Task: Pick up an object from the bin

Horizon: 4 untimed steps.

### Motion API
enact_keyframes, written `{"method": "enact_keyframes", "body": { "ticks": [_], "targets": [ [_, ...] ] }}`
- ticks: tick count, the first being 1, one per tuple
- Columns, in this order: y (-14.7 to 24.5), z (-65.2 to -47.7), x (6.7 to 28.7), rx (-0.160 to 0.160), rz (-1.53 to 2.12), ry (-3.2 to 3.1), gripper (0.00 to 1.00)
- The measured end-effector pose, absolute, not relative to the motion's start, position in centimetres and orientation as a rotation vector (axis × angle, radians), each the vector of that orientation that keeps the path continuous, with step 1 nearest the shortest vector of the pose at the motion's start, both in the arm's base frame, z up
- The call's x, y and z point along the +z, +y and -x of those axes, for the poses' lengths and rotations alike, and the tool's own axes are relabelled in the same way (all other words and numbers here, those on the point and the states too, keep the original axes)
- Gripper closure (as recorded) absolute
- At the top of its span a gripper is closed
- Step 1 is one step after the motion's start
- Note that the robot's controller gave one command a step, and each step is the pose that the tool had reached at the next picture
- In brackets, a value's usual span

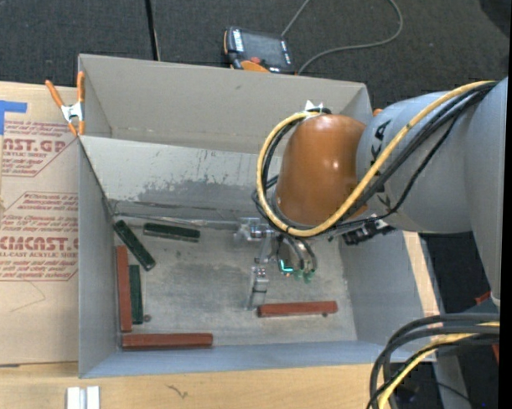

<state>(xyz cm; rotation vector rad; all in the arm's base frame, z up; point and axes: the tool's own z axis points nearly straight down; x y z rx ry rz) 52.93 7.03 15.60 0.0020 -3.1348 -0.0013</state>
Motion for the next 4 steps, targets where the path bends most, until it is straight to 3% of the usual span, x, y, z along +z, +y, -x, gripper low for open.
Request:
{"method": "enact_keyframes", "body": {
  "ticks": [1,2,3,4],
  "targets": [
    [-4.6,-50.1,12.5,0.004,-0.222,-3.13,0.0],
    [-3.5,-48.6,6.9,-0.002,-0.301,-3.138,0.0],
    [-3.5,-48.4,7.0,-0.003,-0.301,-3.128,1.0],
    [-1.4,-51.8,21.4,0.001,-0.312,-3.137,1.0]
  ]
}}
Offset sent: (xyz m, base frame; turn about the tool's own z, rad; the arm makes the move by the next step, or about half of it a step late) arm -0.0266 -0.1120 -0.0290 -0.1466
